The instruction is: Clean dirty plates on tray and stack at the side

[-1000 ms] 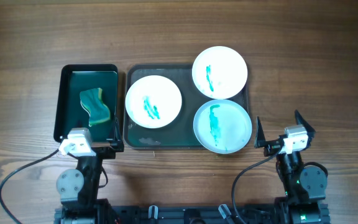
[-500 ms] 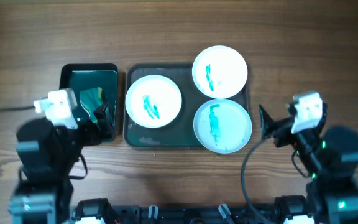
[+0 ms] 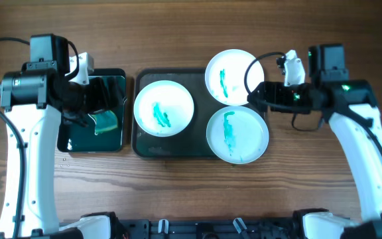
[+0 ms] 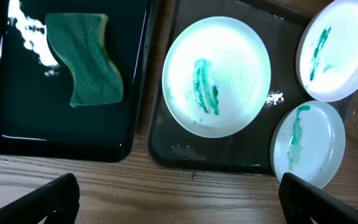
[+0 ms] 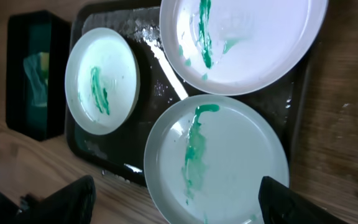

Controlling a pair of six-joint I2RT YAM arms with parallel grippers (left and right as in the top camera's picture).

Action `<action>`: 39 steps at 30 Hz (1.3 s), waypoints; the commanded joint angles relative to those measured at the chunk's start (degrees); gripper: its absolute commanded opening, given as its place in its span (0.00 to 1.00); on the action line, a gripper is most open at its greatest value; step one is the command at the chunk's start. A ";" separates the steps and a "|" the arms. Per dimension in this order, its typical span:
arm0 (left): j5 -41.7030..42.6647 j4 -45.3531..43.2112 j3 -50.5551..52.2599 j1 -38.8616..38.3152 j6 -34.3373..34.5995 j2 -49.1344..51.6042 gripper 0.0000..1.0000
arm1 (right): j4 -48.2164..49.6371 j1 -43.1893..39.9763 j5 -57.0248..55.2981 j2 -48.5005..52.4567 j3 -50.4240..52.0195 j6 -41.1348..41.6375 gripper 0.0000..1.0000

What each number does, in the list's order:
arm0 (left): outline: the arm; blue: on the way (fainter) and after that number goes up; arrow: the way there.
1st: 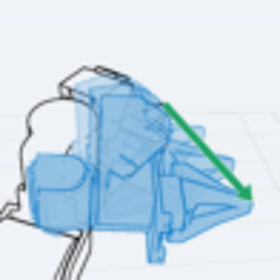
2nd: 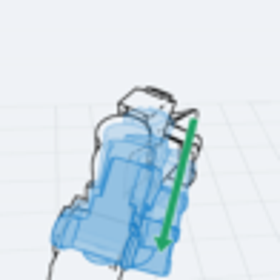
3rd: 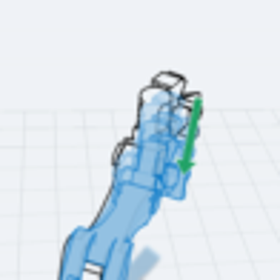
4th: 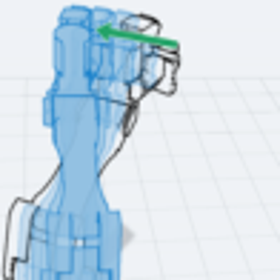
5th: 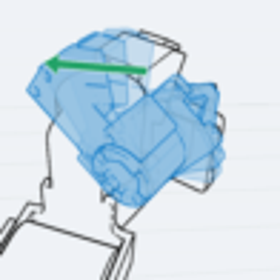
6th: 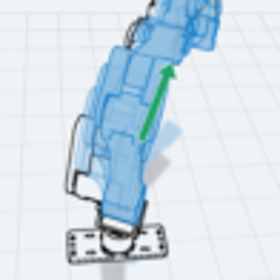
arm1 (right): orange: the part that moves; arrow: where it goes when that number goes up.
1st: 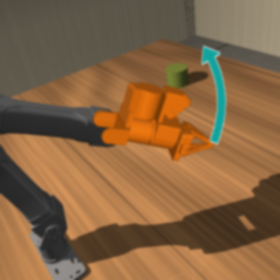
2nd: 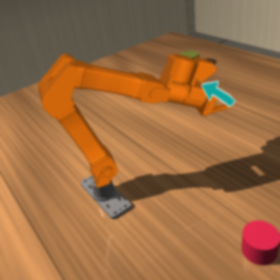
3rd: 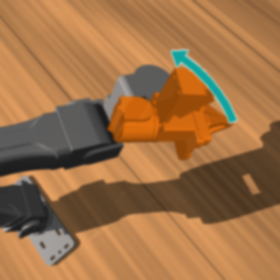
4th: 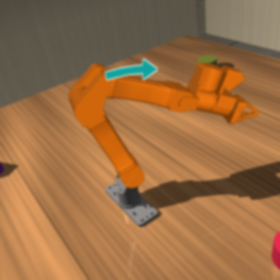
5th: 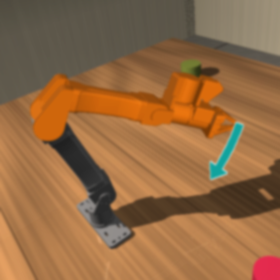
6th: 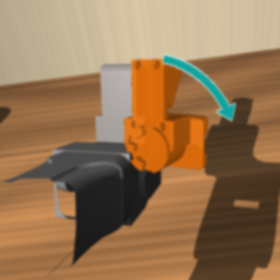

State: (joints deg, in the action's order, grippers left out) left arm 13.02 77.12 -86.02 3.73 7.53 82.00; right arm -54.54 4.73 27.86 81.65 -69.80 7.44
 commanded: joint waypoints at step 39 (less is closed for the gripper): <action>-16.35 -9.53 4.33 0.31 8.33 15.26 0.86 | 17.16 27.89 -17.77 45.66 -19.32 16.55 0.04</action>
State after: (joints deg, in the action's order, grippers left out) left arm -2.35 68.69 -82.19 3.73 16.69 93.25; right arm -37.41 31.81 12.58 125.16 -89.32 22.96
